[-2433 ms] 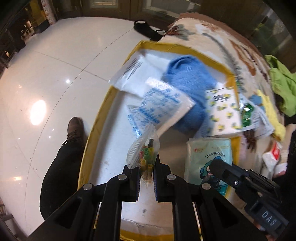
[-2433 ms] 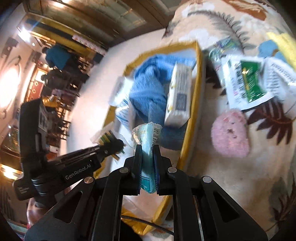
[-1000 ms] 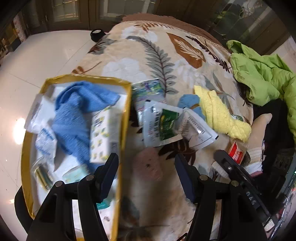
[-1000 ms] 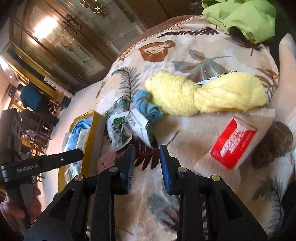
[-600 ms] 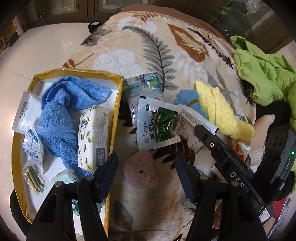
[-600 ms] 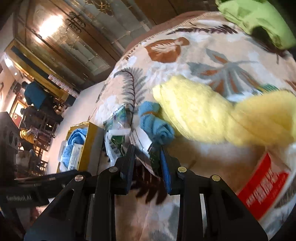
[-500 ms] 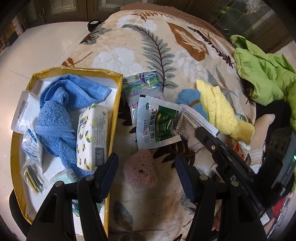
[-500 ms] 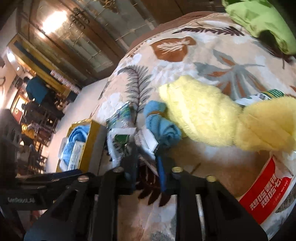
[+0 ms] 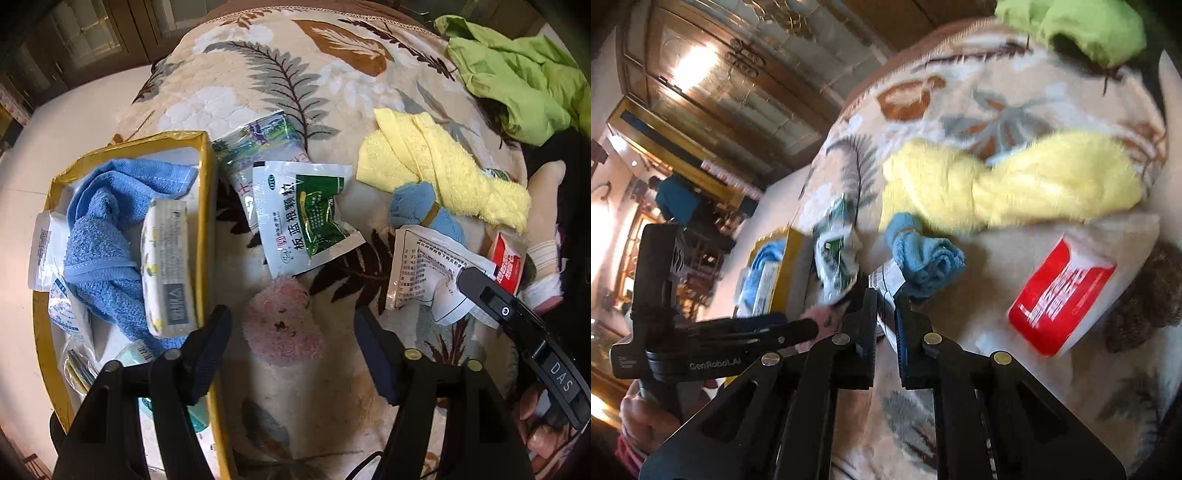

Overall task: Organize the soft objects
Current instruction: 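Move both open grippers back over the remaining pile, then grasp the pink plush ball with the left gripper while the right grasps a white printed packet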

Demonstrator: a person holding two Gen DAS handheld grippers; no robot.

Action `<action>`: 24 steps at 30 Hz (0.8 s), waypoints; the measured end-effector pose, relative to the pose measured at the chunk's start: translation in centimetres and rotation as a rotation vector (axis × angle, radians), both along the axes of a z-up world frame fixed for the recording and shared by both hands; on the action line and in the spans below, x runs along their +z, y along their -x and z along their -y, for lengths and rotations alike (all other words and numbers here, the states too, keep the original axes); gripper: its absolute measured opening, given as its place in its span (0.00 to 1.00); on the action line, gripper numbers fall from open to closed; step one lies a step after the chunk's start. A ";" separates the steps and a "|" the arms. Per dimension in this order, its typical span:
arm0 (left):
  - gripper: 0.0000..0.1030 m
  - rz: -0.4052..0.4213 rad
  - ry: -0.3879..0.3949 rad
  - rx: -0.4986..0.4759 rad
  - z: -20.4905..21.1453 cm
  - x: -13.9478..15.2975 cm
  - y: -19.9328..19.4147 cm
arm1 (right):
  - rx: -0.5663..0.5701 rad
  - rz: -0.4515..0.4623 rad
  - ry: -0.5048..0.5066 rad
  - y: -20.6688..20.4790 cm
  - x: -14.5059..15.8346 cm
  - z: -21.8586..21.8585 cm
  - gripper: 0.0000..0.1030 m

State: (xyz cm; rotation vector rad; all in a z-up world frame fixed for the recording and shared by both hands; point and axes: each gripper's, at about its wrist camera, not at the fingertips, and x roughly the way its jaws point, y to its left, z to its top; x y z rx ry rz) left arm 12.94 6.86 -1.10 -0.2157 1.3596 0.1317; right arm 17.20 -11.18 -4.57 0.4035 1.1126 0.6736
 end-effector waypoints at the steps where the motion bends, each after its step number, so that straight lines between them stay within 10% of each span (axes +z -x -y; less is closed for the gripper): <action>1: 0.67 -0.006 -0.001 -0.022 0.6 -0.1 -0.1 | -0.008 -0.014 -0.008 0.0 -0.3 0.2 0.10; 20: 0.66 -0.097 -0.122 -0.205 3.2 -3.0 0.2 | 0.013 -0.109 0.011 0.9 -3.0 -0.8 0.17; 22: 0.33 -0.112 -0.097 -0.210 3.3 -3.2 0.6 | 0.012 -0.082 0.031 1.3 -2.6 -0.8 0.12; 24: 0.30 -0.112 -0.079 -0.209 3.1 -3.2 1.1 | 0.014 -0.076 0.016 1.7 -2.2 -0.7 0.11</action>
